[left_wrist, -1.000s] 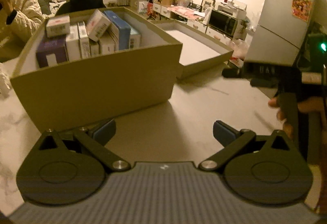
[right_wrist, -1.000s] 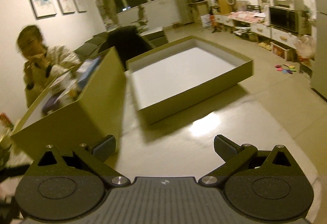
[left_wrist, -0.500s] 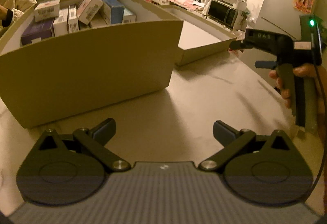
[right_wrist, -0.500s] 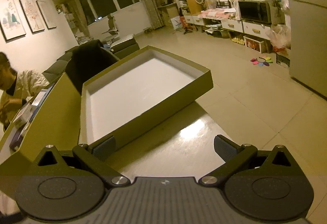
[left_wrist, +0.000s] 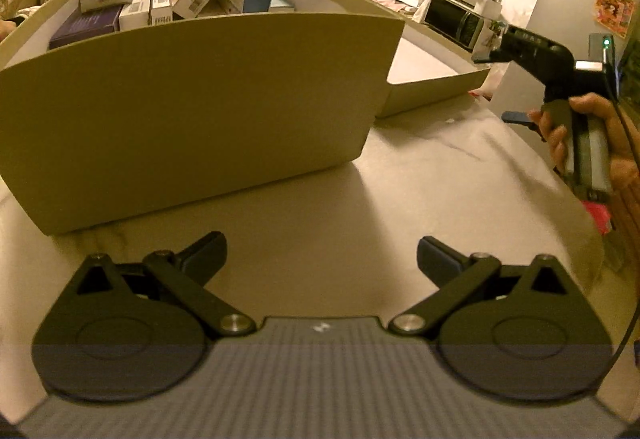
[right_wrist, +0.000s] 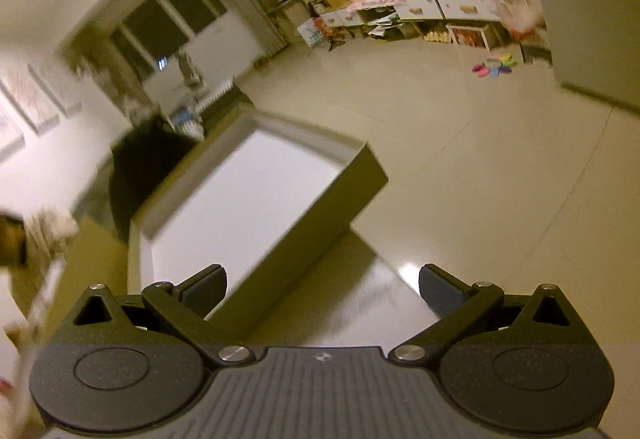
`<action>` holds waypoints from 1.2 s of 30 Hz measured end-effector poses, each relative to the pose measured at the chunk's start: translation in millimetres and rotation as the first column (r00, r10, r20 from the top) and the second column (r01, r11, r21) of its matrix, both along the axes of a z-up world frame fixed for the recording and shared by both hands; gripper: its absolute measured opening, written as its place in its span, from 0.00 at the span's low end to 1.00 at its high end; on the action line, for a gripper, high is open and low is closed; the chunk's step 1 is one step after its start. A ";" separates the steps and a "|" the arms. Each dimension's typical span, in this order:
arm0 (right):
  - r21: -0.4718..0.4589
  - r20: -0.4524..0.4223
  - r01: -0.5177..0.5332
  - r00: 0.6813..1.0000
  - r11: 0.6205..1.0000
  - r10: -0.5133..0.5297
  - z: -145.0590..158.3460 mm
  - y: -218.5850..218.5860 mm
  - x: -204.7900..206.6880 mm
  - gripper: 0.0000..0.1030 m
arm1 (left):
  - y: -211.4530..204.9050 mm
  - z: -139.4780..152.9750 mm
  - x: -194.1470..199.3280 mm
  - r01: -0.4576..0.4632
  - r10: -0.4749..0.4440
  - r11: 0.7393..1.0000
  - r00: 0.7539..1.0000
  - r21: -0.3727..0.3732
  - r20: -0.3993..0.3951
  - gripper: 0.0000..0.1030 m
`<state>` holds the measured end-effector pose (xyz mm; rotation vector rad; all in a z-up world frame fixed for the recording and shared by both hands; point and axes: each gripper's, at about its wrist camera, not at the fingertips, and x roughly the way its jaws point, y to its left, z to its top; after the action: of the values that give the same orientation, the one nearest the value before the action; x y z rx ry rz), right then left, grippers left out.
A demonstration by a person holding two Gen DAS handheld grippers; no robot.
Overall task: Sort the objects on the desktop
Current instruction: 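Close the right gripper on the lid's rim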
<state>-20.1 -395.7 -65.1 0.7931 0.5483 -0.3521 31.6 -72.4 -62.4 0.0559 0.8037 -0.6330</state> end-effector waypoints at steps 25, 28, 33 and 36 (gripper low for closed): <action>0.442 0.095 0.090 0.985 0.893 -0.146 -46.3 -77.5 26.0 0.79 | -2.6 -5.4 1.8 -0.057 0.057 0.998 0.998 0.004 -0.032 1.00; 0.459 0.101 0.094 0.982 0.883 -0.157 -48.5 -81.2 24.7 0.72 | -4.0 -5.4 2.0 -0.065 0.065 0.998 0.997 0.002 -0.031 1.00; 0.482 0.087 0.091 0.985 0.871 -0.151 -52.7 -84.2 25.4 0.53 | -6.2 -4.9 -1.2 -0.069 0.069 0.998 0.997 0.001 -0.029 1.00; 0.483 0.082 0.087 0.986 0.871 -0.144 -53.7 -83.1 25.1 0.46 | -6.1 -4.0 -2.3 -0.072 0.071 0.997 0.997 -0.004 -0.035 1.00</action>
<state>5.0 -478.7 -118.8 1.3242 0.4845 -0.2796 29.3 -78.5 -66.4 0.0112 0.8342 -0.5697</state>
